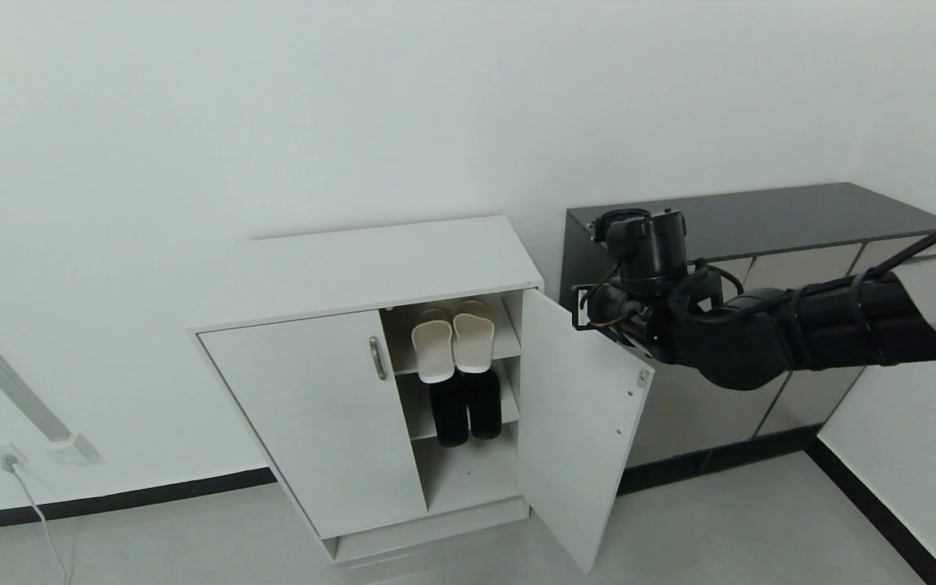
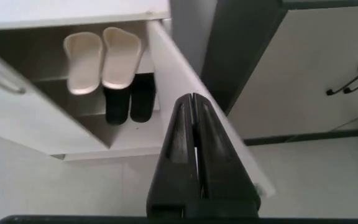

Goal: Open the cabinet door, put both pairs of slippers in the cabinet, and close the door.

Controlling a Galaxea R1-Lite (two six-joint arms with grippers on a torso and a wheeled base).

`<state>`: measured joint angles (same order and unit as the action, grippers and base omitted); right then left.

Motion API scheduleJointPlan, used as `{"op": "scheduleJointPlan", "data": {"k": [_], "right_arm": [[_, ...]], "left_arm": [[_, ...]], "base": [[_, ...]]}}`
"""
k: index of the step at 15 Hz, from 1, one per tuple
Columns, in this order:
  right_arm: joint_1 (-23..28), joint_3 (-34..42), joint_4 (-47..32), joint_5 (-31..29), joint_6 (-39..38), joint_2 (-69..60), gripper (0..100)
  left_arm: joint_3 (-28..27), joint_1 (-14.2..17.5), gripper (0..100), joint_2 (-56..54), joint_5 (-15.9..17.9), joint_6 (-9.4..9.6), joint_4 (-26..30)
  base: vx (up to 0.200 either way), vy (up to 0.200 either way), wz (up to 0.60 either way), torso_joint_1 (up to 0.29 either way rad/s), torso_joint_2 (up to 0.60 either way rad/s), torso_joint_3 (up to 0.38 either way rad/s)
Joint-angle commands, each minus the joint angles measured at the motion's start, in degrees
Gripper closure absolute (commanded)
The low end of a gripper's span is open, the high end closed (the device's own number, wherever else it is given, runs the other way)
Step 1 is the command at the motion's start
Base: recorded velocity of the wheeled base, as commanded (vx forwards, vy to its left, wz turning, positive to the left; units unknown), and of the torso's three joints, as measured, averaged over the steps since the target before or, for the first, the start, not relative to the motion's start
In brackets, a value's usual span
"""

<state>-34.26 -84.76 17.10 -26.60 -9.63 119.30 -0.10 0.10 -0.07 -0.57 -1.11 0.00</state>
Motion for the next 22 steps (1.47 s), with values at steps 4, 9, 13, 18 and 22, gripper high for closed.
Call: {"op": "scheduleJointPlan", "data": {"k": [4, 9, 13, 18, 22], "right_arm": [[5.3, -3.8, -0.2, 0.6, -0.4, 7.8, 100], [7.5, -2.7, -0.2, 2.1, -1.9, 9.1, 100], [7.6, -1.5, -0.2, 2.2, -2.6, 9.3, 100], [6.8, 0.7, -0.2, 2.1, -2.6, 8.9, 100], [5.0, 2.8, -0.1, 1.9, -2.8, 7.8, 100]], "left_arm": [[0.0, 0.0, 100, 0.1, 0.0, -0.03, 0.0], [0.0, 0.0, 100, 0.1, 0.0, -0.03, 0.0], [0.0, 0.0, 100, 0.1, 0.0, -0.03, 0.0], [0.0, 0.0, 100, 0.1, 0.0, -0.03, 0.0], [0.0, 0.0, 100, 0.1, 0.0, -0.03, 0.0]], "base": [[0.0, 0.0, 0.0, 0.0, 0.0, 0.0], [0.0, 0.0, 0.0, 0.0, 0.0, 0.0], [0.0, 0.0, 0.0, 0.0, 0.0, 0.0], [0.0, 0.0, 0.0, 0.0, 0.0, 0.0], [0.0, 0.0, 0.0, 0.0, 0.0, 0.0]]}}
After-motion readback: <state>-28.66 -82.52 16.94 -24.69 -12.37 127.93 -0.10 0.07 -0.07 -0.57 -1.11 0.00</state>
